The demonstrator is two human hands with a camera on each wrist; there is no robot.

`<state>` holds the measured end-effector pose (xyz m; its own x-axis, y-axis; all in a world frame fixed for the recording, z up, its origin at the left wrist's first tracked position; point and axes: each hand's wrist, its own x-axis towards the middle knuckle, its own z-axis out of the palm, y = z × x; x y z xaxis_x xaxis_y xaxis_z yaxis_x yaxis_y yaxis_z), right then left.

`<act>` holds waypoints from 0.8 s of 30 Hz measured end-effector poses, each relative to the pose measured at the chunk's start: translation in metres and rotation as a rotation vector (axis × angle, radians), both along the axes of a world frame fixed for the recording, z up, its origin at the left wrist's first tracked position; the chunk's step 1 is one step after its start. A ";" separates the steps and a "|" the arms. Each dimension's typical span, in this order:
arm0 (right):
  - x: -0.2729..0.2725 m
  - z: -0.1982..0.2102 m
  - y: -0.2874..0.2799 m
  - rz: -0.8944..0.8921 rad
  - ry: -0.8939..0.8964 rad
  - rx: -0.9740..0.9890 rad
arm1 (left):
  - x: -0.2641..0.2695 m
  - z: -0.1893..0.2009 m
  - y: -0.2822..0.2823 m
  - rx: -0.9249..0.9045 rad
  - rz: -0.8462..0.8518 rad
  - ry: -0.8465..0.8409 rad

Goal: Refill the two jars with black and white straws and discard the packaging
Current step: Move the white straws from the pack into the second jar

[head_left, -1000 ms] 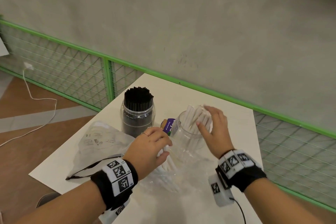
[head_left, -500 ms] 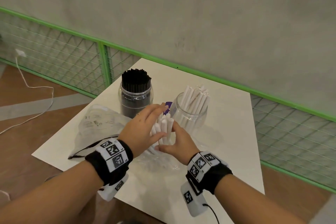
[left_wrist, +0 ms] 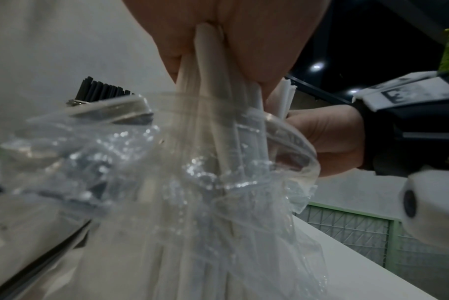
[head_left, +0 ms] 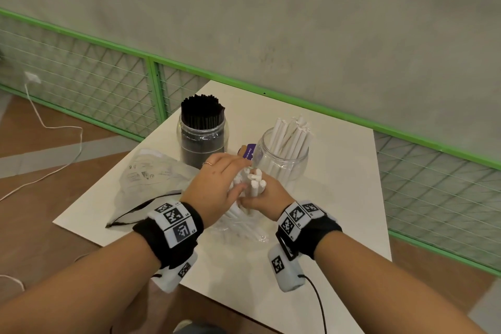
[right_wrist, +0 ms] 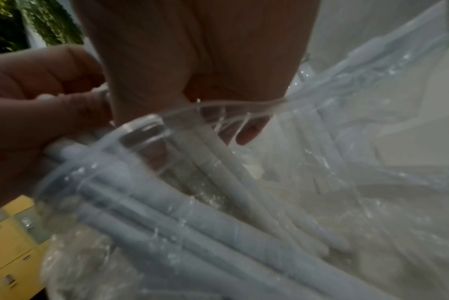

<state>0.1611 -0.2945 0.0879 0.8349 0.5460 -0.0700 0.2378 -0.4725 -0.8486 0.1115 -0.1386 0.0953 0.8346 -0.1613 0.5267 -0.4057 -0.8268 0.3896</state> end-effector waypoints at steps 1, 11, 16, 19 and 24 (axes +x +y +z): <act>0.001 0.002 0.001 0.005 -0.014 -0.029 | 0.001 0.001 -0.001 0.017 -0.002 -0.003; 0.013 0.003 -0.031 -0.153 0.072 0.189 | 0.005 0.003 -0.012 0.132 0.046 -0.056; 0.005 0.002 -0.051 -0.349 0.012 0.352 | 0.007 0.001 -0.012 0.150 0.060 -0.089; 0.003 -0.016 -0.059 -0.391 -0.012 0.233 | 0.006 0.000 -0.010 0.122 0.046 -0.096; 0.011 -0.038 -0.061 -0.394 0.016 0.076 | 0.005 0.000 -0.005 0.118 0.029 -0.085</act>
<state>0.1723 -0.3552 0.0496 0.9804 0.1887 -0.0565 0.0374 -0.4601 -0.8871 0.1163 -0.1439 0.0952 0.7931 -0.2026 0.5744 -0.4080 -0.8769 0.2540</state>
